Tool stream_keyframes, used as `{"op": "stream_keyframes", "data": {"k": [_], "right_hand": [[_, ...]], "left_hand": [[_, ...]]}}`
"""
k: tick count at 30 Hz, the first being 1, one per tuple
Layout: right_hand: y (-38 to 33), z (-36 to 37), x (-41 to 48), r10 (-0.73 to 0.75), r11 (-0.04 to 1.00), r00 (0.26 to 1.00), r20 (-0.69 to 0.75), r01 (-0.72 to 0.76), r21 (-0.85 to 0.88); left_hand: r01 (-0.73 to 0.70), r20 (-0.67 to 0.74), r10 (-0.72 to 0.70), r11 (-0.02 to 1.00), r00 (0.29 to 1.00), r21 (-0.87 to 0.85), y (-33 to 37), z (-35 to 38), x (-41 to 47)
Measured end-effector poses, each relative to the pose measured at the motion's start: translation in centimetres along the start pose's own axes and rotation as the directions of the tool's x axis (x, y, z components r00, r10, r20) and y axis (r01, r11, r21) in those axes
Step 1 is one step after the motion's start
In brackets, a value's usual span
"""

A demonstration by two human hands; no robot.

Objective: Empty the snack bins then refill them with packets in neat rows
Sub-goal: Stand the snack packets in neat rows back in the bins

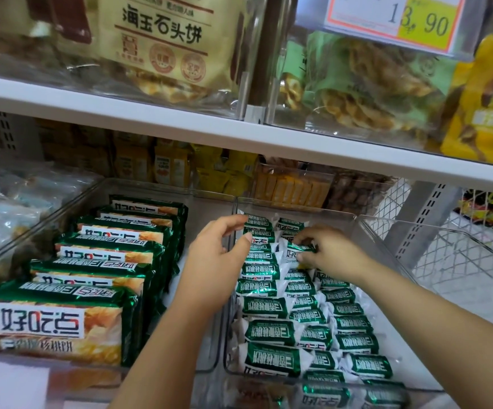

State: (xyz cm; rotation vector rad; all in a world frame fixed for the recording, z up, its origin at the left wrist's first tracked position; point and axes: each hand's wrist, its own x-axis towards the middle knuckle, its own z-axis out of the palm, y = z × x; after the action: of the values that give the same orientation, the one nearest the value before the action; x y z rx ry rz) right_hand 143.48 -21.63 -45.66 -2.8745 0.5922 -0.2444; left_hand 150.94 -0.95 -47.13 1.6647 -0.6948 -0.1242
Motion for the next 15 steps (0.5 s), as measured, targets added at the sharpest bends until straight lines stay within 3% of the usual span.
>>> {"op": "stream_keyframes", "data": {"k": [11,13,15], "right_hand": [[0.3,1.1,0.8,0.102,0.981,0.987,-0.128,-0.078,0.175],[0.4,1.0,0.7,0.094,0.987,0.988,-0.121,-0.077,0.140],[0.1,1.3,0.7,0.051,0.999,0.995,-0.081,-0.052,-0.004]], "left_hand": [[0.006,-0.008,-0.006,1.000,1.000,-0.006,0.1,0.1,0.0],[0.004,-0.007,-0.004,1.000,1.000,0.002,0.1,0.1,0.0],[0.003,-0.006,-0.003,1.000,1.000,0.003,0.1,0.1,0.0]]}}
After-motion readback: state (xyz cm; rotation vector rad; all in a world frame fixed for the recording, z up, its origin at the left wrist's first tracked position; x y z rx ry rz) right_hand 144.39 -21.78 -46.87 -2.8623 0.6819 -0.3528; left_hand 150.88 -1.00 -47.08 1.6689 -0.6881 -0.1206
